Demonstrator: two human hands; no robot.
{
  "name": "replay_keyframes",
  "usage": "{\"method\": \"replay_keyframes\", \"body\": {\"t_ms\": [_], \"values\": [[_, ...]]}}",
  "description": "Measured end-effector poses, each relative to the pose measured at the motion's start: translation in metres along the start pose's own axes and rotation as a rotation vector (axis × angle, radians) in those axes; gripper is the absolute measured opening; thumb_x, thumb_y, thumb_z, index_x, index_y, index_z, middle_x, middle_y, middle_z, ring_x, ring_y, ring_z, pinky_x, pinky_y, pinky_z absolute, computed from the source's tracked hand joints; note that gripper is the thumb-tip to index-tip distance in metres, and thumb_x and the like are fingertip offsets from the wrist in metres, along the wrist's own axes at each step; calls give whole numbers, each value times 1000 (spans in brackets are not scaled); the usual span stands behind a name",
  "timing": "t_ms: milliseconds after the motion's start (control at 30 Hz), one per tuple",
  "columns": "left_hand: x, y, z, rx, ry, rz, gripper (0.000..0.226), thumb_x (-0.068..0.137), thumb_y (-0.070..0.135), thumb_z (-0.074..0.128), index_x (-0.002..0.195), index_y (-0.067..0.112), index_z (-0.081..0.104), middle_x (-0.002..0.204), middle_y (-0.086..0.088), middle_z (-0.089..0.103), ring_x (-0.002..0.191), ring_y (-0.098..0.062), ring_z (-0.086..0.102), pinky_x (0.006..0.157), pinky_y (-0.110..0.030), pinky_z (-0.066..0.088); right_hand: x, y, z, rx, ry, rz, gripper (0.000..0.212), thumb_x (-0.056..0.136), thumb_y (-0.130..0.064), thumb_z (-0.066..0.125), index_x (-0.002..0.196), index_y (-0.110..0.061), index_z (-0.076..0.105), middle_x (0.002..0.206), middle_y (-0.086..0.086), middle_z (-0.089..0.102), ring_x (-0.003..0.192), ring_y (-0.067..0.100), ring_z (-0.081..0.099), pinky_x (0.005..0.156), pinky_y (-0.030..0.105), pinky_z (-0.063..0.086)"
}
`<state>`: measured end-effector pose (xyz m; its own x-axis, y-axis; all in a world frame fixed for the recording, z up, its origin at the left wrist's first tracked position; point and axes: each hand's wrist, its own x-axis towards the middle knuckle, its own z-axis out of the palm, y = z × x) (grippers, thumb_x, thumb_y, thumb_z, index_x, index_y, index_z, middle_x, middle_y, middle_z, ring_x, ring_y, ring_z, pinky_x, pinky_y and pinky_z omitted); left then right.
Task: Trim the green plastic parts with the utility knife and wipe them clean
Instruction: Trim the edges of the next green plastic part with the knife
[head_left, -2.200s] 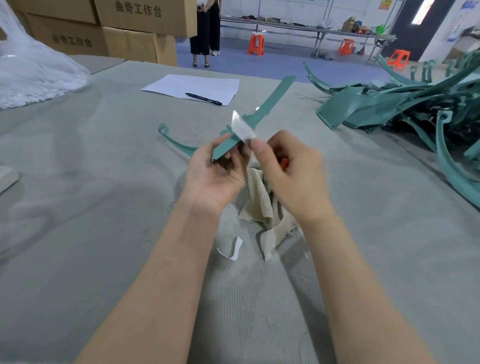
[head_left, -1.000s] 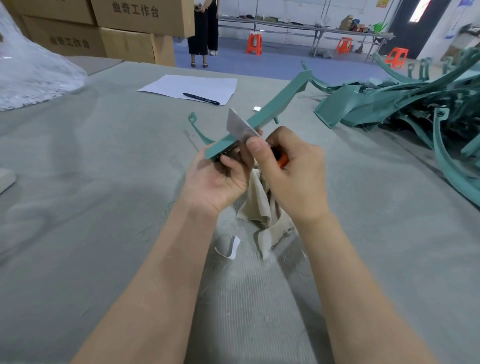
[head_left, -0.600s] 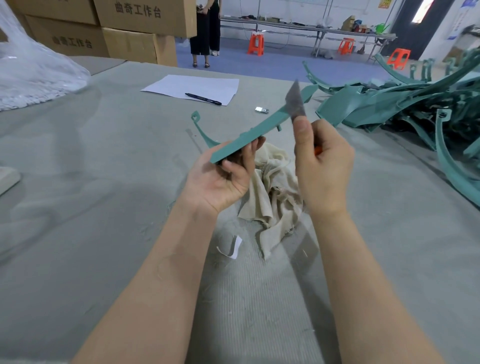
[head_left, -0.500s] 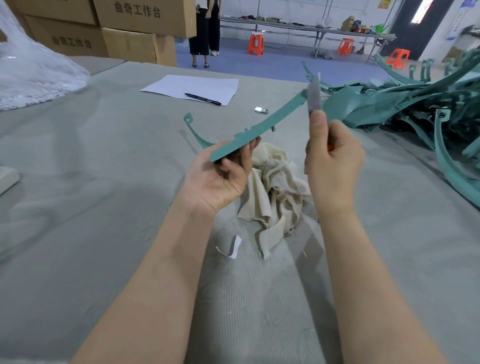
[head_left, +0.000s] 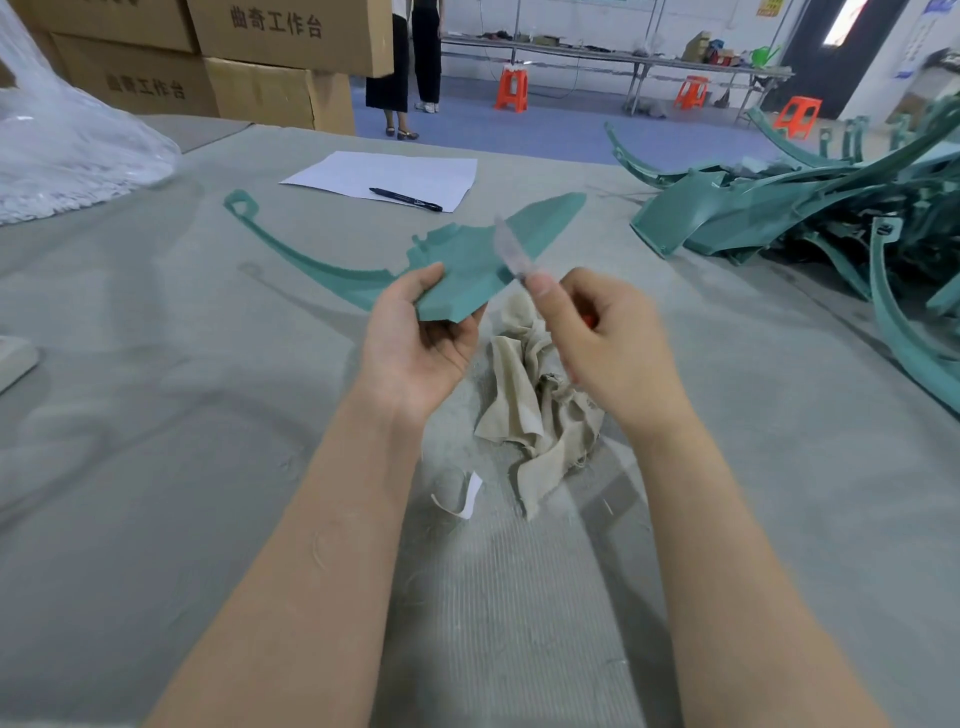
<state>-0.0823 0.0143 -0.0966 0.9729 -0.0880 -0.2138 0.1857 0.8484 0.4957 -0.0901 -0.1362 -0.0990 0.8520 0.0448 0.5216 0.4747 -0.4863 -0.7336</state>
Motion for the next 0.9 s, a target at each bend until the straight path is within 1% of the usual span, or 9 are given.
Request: {"method": "replay_keyframes", "body": {"t_ms": [100,233,333,500,567,633,733,800,900], "values": [[0,0,1,59,15,41,9,94,12,52,91,9,59,81,-5,62,67,-14,57,37,-15,43,0,2,1,-18,-29,17,50,91,-51,56,58,-16,42,48,-9,36,46,9,34,47,21,30],[-2,1,0,108,17,44,10,93,10,53,88,9,62,78,-4,66,66,-15,60,36,-14,42,4,6,-6,-47,114,61,55,92,-52,52,62,-7,43,55,11,45,56,36,45,54,35,38],[-3,3,-2,148,11,35,8,91,11,55,86,10,62,73,-2,69,56,-13,64,36,-14,42,8,11,-15,-58,275,118,60,93,-55,51,66,-1,45,67,24,56,66,42,53,62,43,46],[-5,6,-4,315,-75,45,11,91,13,54,95,12,64,77,-1,73,62,-12,69,45,-19,51,12,19,-33,-47,397,271,61,93,-58,49,79,2,56,74,20,63,68,39,59,69,49,52],[-4,4,-5,447,-62,36,18,90,14,56,104,12,67,94,-3,75,77,-16,72,64,-29,60,11,18,-39,56,347,321,60,90,-61,50,86,-2,59,71,6,66,49,21,55,55,35,50],[-3,3,-7,569,-33,15,20,88,15,59,106,13,67,97,-4,75,81,-17,71,77,-32,59,9,14,-43,166,238,346,51,89,-59,55,90,-8,62,76,-1,70,39,10,45,45,21,42],[-3,5,-10,667,-77,-50,17,87,13,59,100,13,68,91,-3,74,77,-16,70,76,-31,58,7,8,-47,213,17,347,23,87,-43,66,91,-20,65,85,2,72,40,8,41,44,17,38],[-4,7,-12,690,-123,-81,18,87,11,55,99,12,68,92,-4,74,78,-17,70,78,-31,58,5,7,-48,189,-96,353,17,86,-32,69,98,-20,67,65,-4,64,39,8,39,42,16,34],[-2,9,-16,689,-164,-98,19,88,8,52,94,10,69,85,-5,74,72,-16,71,69,-28,60,4,5,-47,188,-186,385,17,87,-19,70,102,-12,66,44,-14,48,34,6,35,38,15,29]]}}
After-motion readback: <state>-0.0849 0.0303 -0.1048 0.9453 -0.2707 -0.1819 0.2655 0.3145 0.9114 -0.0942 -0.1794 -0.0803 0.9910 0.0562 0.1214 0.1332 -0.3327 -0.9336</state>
